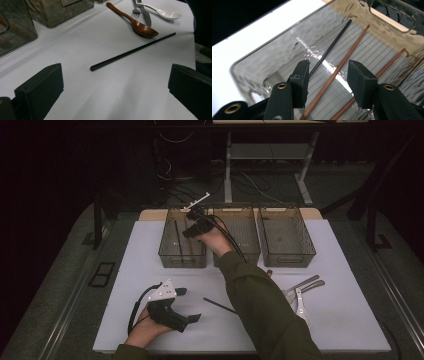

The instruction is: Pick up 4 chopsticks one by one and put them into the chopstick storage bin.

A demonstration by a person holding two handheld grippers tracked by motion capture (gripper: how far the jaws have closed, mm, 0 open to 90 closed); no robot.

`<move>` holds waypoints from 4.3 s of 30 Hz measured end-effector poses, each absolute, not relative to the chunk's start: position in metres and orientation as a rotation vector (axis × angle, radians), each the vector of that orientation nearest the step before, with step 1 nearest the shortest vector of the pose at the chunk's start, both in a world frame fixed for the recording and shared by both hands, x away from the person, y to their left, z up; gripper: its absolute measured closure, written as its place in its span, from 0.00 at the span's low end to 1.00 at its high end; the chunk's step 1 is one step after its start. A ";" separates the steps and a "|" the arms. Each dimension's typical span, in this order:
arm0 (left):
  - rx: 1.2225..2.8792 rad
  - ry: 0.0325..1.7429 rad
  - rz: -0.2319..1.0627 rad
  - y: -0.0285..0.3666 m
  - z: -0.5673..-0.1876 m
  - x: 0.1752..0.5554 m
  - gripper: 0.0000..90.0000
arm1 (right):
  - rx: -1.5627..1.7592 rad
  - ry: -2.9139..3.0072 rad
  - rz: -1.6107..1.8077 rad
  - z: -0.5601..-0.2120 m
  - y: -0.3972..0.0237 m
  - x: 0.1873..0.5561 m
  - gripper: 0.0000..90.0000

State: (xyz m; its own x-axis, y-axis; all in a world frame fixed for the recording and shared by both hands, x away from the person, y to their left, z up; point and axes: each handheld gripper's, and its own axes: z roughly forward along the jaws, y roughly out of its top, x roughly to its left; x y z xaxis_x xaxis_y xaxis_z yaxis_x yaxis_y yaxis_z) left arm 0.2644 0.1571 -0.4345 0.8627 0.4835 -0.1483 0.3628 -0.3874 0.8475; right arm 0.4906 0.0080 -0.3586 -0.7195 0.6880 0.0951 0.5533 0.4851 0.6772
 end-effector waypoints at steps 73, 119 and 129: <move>2.042 0.632 0.149 0.153 -0.437 0.263 0.00 | 0.758 2.745 1.217 -0.395 -0.182 0.293 0.73; 2.050 0.630 0.149 0.152 -0.438 0.263 0.00 | 0.595 2.882 0.883 -0.435 -0.142 0.279 0.94; 2.050 0.630 0.149 0.152 -0.438 0.263 0.00 | 0.637 2.890 0.879 -0.435 -0.142 0.280 0.95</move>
State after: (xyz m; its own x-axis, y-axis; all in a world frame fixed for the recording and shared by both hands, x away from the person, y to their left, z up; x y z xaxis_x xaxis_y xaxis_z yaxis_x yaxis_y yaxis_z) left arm 0.2634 0.1522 -0.4377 0.8597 0.4904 -0.1431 0.3744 -0.4143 0.8296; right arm 0.2800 -0.1421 -0.4347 -0.9135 0.4014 0.0662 0.3702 0.7529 0.5441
